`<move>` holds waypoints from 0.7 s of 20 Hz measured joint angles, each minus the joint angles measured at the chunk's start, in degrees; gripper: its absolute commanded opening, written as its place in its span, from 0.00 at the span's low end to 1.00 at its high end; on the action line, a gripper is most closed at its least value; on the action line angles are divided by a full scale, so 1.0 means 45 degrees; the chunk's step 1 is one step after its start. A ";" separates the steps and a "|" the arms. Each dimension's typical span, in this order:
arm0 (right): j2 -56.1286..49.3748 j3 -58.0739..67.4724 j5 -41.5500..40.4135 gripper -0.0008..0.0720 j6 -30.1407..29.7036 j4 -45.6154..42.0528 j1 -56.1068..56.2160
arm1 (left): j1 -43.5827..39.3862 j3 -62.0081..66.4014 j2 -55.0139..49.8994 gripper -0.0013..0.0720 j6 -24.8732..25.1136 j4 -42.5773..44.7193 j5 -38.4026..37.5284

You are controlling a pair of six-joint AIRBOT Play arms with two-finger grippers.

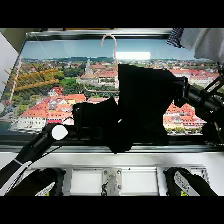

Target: Fold the clothes and pants, and hang the long-sleeved shirts on hangers.

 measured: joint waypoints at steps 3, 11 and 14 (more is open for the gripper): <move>0.0000 0.0000 -0.0073 0.03 0.0102 0.0005 0.0000 | -0.0583 0.0000 -0.0675 0.96 -0.0223 -0.0641 0.0772; 0.0000 0.0000 -0.0078 0.03 0.0384 -0.0136 0.0000 | -0.1137 0.0000 -0.1695 0.10 -0.0423 -0.1511 0.2652; 0.0005 0.0000 -0.0078 0.03 0.0461 -0.0277 0.0000 | -0.1151 0.0000 -0.1763 0.04 -0.0461 -0.1549 0.3215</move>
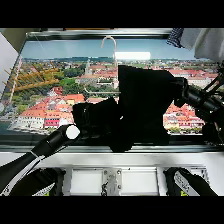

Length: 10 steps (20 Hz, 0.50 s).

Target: Fold the clothes and pants, and hang the long-sleeved shirts on hangers.

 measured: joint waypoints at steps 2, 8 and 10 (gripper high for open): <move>0.0029 0.0000 0.0000 0.03 0.0019 -0.0029 0.0000 | 0.0189 0.0000 0.0092 0.04 0.0010 0.0015 0.0107; 0.0389 0.0000 0.0000 0.03 0.0170 -0.0102 0.0000 | 0.3118 0.0000 0.1617 0.04 0.0491 0.1107 -0.0996; 0.0491 0.0000 0.0000 0.03 0.0209 -0.0102 0.0000 | 0.4328 0.0000 0.2137 0.28 0.0641 0.1627 -0.1715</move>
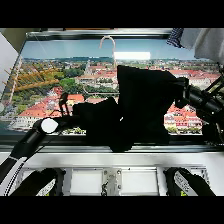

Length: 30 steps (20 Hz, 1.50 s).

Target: Fold the clothes and pants, and hang the long-sleeved shirts on hangers.

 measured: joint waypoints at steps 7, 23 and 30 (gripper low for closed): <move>0.0083 0.0000 0.0000 0.03 0.0087 0.0000 0.0000 | -0.0690 0.0000 -0.0087 0.96 0.0233 -0.0418 -0.0865; 0.0087 0.0000 0.0015 0.03 0.0452 0.0000 0.0000 | -0.2191 0.1870 -0.3007 0.04 -0.0272 -0.0219 -0.0597; 0.0102 0.0000 0.0782 0.03 0.1166 -0.0884 0.0000 | 0.2443 0.1894 -0.1195 0.04 0.0573 0.1093 -0.2812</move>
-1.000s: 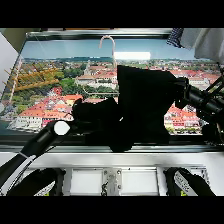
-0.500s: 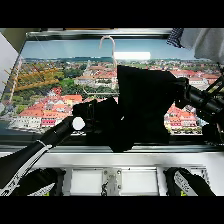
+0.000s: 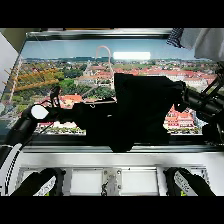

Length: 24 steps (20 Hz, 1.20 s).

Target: Fold the clothes and pants, and hang the long-sleeved shirts on hangers.

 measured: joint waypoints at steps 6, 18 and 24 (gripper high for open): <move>0.0321 0.0000 0.0651 0.03 0.0238 -0.0622 0.0000 | 0.1821 0.0058 0.0369 0.04 0.0525 0.0214 -0.0753; 0.0437 0.0000 -0.0544 0.03 -0.0185 -0.0306 0.0000 | 0.2132 0.2458 0.0136 0.04 0.1666 0.0364 -0.2769; 0.0486 0.0000 -0.0253 0.03 0.0102 -0.1768 0.0000 | 0.2147 0.3803 -0.1025 0.04 0.1860 0.0374 -0.3536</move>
